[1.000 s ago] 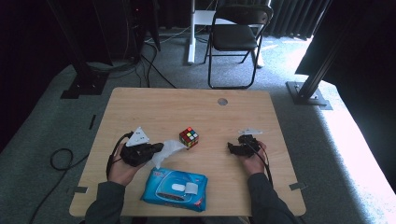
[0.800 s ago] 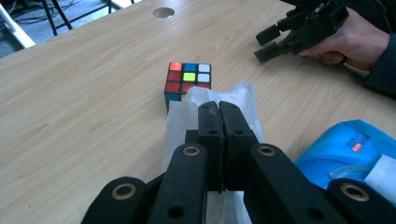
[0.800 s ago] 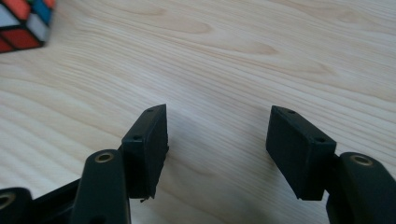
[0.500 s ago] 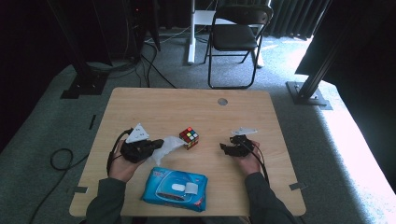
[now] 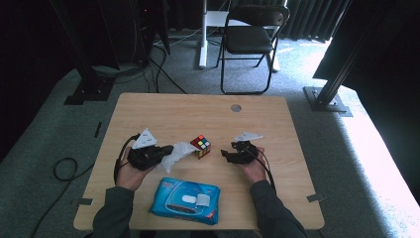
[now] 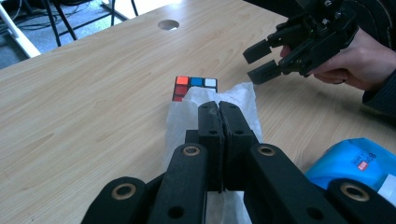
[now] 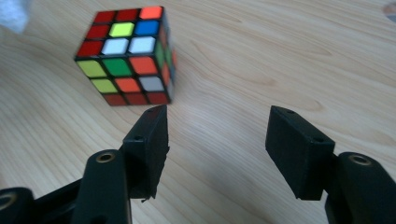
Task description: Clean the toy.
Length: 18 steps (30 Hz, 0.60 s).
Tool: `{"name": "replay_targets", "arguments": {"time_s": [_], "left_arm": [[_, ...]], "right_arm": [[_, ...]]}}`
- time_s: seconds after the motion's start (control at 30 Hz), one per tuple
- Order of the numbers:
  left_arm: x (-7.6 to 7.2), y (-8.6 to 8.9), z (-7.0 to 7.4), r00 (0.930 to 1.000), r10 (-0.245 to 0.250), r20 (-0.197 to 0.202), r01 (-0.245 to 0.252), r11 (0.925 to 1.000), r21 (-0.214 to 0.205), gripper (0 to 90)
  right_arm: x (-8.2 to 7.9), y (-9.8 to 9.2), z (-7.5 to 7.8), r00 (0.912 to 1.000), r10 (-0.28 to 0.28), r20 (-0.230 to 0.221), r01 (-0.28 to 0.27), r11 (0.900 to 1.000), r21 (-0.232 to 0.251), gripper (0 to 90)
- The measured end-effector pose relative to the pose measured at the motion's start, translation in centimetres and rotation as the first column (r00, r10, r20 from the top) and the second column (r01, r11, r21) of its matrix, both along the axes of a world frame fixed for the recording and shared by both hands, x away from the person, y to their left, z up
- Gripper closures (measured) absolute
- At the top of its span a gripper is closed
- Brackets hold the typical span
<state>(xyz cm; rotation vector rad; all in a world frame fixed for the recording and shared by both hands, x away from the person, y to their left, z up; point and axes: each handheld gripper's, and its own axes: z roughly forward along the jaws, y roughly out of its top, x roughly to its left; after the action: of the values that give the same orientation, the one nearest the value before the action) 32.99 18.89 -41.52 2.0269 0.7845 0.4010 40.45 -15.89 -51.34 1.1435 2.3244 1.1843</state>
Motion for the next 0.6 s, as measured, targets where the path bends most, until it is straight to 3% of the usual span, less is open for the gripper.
{"name": "replay_targets", "arguments": {"time_s": [0.17,0.33,0.6], "left_arm": [[0.2,-0.1,0.1,1.0,-0.001,0.0,0.001,0.9999,-0.011,88.7],[0.3,-0.4,0.2,1.0,-0.007,0.0,0.007,0.9999,-0.009,88.7],[0.6,-0.6,0.2,1.0,-0.007,-0.002,0.007,0.9999,-0.012,88.6]], "right_arm": [[0.1,1.4,0.3,0.9985,0.051,-0.017,-0.051,0.9987,-0.005,32.3],[-0.2,2.8,0.4,0.9969,0.078,0.007,-0.078,0.9968,-0.014,27.7],[-0.1,4.2,0.6,0.9928,0.118,0.021,-0.118,0.993,0.01,24.0]]}}
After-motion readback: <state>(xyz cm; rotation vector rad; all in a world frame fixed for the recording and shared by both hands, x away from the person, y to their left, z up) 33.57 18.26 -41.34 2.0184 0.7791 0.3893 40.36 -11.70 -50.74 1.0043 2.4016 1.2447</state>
